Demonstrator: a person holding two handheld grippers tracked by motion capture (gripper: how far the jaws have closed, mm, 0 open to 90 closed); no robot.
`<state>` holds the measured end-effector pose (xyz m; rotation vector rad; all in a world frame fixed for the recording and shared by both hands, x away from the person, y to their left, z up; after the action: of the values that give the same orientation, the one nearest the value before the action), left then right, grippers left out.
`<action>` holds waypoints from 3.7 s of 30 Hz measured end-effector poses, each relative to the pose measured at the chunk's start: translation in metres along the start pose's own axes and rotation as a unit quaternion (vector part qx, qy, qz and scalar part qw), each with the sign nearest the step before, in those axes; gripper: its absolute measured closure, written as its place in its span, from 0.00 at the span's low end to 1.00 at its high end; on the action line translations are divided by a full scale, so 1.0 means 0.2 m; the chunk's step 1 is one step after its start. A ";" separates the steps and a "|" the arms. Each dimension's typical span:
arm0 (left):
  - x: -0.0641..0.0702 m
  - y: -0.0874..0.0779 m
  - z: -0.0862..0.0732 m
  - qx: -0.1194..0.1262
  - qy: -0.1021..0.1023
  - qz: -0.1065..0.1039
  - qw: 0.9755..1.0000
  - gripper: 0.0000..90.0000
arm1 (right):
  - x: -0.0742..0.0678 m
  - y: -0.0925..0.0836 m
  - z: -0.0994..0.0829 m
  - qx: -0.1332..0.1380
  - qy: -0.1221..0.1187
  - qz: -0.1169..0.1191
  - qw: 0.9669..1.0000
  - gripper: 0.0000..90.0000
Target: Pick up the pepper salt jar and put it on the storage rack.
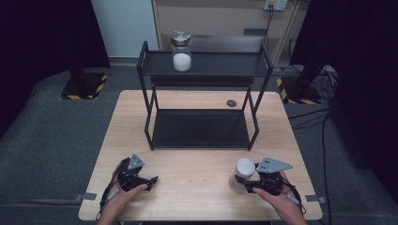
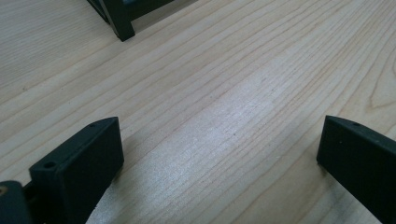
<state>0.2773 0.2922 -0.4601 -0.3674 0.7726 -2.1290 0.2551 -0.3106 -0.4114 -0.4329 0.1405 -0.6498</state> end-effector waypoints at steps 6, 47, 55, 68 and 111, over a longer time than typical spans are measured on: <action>0.00 0.00 0.00 0.000 0.000 0.000 1.000 0.00 | 0.02 0.00 0.03 0.002 -0.006 0.003 1.000 0.39; 0.00 0.00 0.00 0.000 0.000 0.000 1.000 0.00 | 0.15 0.18 0.28 -0.006 -0.028 0.026 0.999 0.39; 0.00 0.00 0.00 0.000 0.000 0.000 1.000 0.00 | 0.18 0.20 0.33 -0.005 -0.026 0.022 0.999 0.39; 0.00 0.00 0.00 0.000 0.000 0.000 1.000 0.00 | 0.21 0.23 0.38 -0.002 -0.026 0.012 1.000 0.39; 0.00 0.00 0.00 0.000 0.000 -0.001 1.000 0.00 | 0.32 0.24 0.66 0.007 -0.033 0.007 0.999 0.39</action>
<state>0.2776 0.2924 -0.4601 -0.3683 0.7728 -2.1305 0.3670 -0.2697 -0.3119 -0.4394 0.0755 -0.6216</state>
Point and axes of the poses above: each handheld gripper's, and its own axes: y roughly forward along the jaws, z roughly out of its top, x roughly to its right, the point moved 2 cm from there along y, roughly forward along the jaws, and after that the axes turned 5 degrees about x, right-handed, at the moved point
